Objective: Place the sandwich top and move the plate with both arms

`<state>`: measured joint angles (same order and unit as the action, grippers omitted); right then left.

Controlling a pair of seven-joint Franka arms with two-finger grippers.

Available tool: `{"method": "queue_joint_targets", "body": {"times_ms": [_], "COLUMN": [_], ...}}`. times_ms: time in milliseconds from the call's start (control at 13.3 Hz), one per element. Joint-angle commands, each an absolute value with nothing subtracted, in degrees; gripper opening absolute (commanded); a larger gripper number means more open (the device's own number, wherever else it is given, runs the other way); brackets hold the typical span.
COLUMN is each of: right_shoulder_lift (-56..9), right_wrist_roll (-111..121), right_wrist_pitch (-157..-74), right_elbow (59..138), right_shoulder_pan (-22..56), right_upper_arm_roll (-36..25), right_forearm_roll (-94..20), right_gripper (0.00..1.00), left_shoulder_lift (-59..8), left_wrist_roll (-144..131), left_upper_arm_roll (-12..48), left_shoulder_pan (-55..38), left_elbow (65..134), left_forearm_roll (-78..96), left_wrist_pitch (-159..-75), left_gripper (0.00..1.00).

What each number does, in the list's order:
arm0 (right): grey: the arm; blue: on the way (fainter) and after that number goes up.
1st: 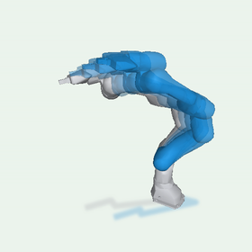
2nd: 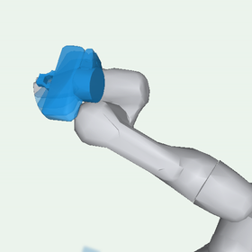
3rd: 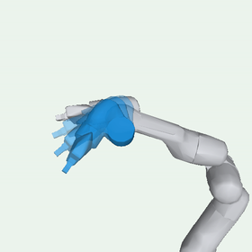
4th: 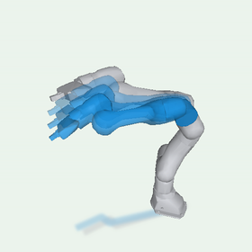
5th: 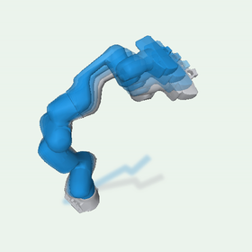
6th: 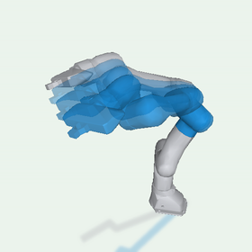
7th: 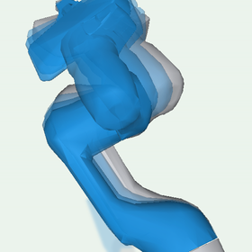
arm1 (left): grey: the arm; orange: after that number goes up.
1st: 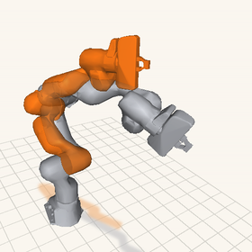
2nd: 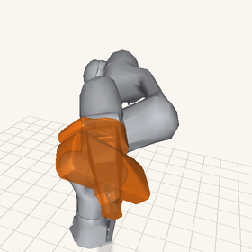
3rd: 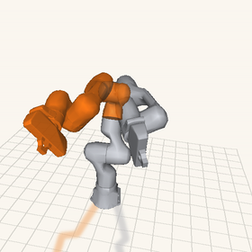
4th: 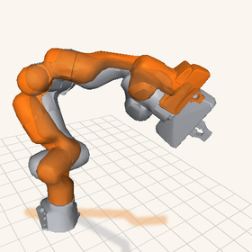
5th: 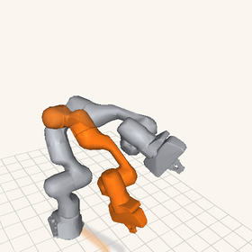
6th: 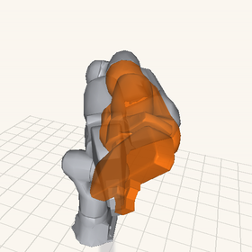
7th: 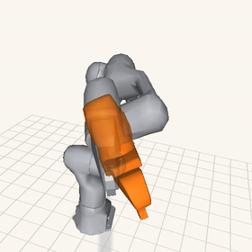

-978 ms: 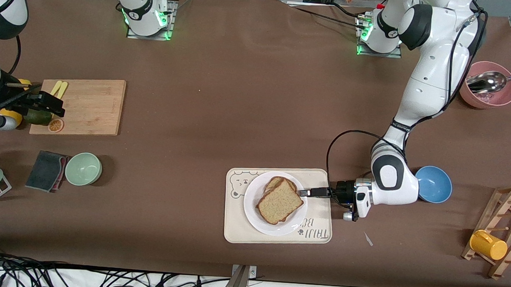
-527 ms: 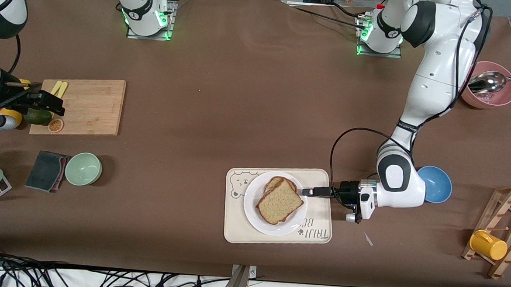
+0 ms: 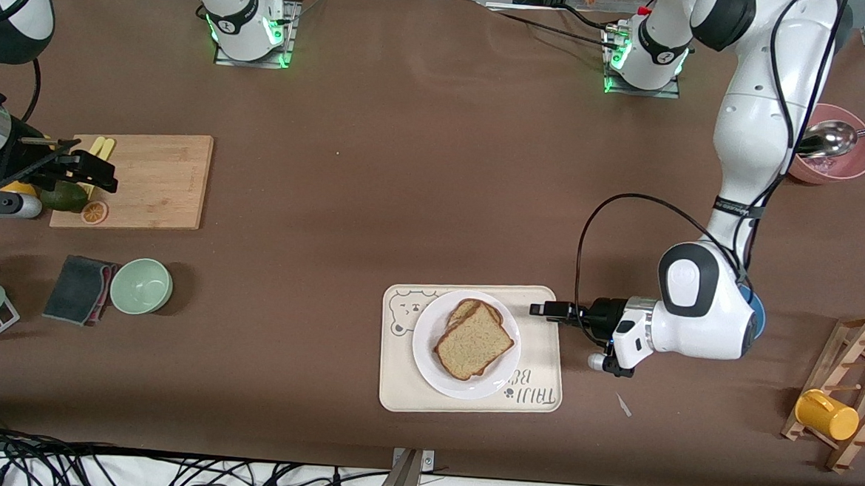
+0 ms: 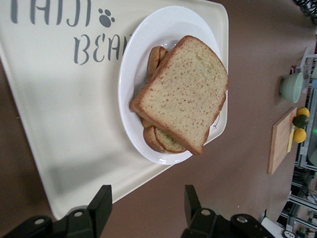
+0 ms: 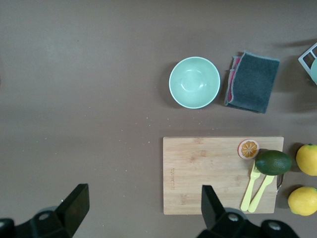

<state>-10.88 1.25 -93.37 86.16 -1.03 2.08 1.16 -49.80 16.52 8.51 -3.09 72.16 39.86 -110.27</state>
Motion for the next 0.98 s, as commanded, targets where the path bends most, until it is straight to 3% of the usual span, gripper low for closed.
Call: {"method": "queue_joint_targets", "body": {"times_ms": [0, 301, 753, 828, 903], "right_shoulder_lift": [-9.4, -4.9, -4.8, -4.9, -5.0], "right_wrist_roll": [2.1, 2.1, 1.4, 1.5, 1.9], "right_wrist_pitch": [-92.5, -96.5, -96.6, -96.5, -96.5], "right_elbow": [86.2, 92.2, 91.3, 91.3, 91.3], "right_shoulder_pan": [-1.0, -1.0, -0.9, -0.9, -0.9], "right_upper_arm_roll": [1.8, 1.8, 2.0, 2.0, 2.0], "right_forearm_roll": [1.7, 1.8, 2.3, 2.3, 2.3], "right_gripper": [1.0, 1.0, 1.0, 1.0, 1.0], "left_shoulder_lift": [-45.5, -37.7, -25.1, -22.6, -20.4], "left_wrist_roll": [13.4, 9.0, 7.2, 6.6, 6.3], "left_upper_arm_roll": [8.5, 8.4, 6.4, 6.4, 6.3], "left_shoulder_pan": [-2.9, -2.7, -2.7, -2.6, -2.5], "left_elbow": [73.1, 73.0, 73.2, 73.3, 73.4], "left_forearm_roll": [31.4, 16.6, -0.2, -0.7, -0.7], "left_wrist_pitch": [-106.2, -99.9, -90.9, -87.6, -84.8], "left_gripper": [0.66, 0.66, 0.68, 0.69, 0.8]}}
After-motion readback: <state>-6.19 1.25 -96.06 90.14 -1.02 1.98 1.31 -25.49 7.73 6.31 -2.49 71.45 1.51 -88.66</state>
